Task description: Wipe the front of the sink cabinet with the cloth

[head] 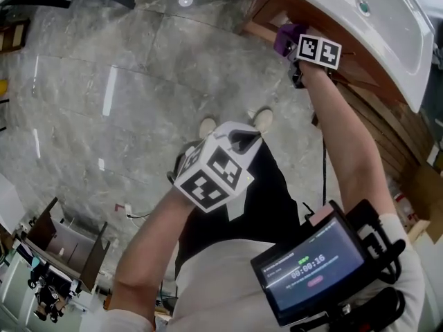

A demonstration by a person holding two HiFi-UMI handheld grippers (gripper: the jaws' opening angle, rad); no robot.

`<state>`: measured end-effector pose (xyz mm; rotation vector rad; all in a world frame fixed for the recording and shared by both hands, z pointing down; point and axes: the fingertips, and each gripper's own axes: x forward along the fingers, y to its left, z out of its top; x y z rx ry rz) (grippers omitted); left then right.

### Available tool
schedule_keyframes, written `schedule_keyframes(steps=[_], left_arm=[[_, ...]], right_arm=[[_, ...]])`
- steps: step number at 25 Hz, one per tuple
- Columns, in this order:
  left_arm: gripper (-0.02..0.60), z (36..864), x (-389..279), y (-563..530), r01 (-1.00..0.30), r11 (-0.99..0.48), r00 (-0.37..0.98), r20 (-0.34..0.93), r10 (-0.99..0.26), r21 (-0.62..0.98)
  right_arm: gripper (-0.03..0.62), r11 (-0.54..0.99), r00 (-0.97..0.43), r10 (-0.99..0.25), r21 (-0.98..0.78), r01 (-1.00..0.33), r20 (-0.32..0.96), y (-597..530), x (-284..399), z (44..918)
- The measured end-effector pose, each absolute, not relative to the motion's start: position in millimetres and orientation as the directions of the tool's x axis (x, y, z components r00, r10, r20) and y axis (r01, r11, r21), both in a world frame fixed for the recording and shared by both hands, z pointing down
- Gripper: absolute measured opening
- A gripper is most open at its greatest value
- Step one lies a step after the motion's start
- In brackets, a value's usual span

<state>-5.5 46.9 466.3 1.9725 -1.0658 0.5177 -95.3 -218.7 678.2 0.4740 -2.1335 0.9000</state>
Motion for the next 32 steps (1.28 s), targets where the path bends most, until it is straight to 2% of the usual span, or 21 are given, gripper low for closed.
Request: schedule_keyframes(steps=[20,26,32], left_arm=[[0.007,472.3,-58.8,89.5,-0.848,-0.21,0.513,0.653,-0.557,0.487],[0.006,459.5,-46.3,94.2,-0.833,-0.226,0.535,0.629,-0.564,0.506],[0.008,461.0,-20.7,94.0,-0.814,-0.302,0.578,0.63,-0.519,0.497]], right_arm=[[0.081,0.788,-0.667,0.055,-0.443,-0.427,0.743,-159.3,-207.2,673.5],[0.081,0.796,-0.69,0.064,-0.454,-0.401,0.721,-139.4,-193.7,656.3],[0.081,0.752,-0.726,0.045,-0.502,-0.427,0.686,-121.3,-133.1,645.9]])
